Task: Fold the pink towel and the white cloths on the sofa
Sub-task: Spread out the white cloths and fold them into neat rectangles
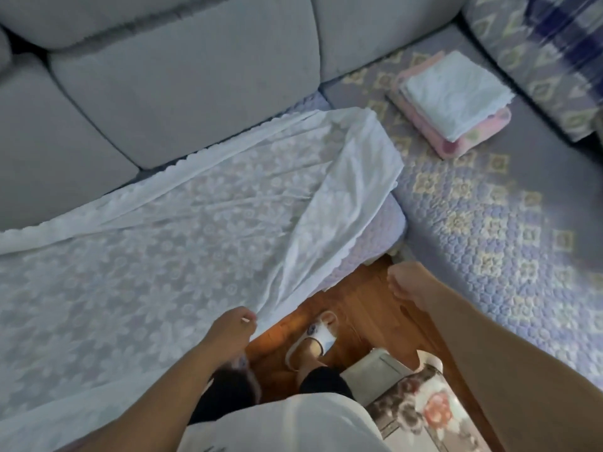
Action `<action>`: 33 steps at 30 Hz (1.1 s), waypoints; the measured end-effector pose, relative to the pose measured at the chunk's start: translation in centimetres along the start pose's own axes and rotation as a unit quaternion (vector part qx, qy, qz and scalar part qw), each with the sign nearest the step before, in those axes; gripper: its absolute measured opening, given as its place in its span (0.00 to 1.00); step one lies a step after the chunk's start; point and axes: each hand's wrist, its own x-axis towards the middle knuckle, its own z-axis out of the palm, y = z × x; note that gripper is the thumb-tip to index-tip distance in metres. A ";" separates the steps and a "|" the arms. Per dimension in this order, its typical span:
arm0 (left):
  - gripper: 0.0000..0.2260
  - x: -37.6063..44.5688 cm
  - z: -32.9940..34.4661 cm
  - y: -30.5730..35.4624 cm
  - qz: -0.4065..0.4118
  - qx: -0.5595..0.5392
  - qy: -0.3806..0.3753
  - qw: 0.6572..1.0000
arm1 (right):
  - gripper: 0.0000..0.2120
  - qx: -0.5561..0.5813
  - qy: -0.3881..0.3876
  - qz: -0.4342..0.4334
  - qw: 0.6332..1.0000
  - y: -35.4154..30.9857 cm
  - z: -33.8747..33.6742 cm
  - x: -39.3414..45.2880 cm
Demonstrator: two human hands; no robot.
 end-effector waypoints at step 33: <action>0.20 21.2 14.9 37.3 0.120 0.070 0.175 0.975 | 0.06 0.289 -0.228 0.003 0.930 -16.4 -11.4 19.1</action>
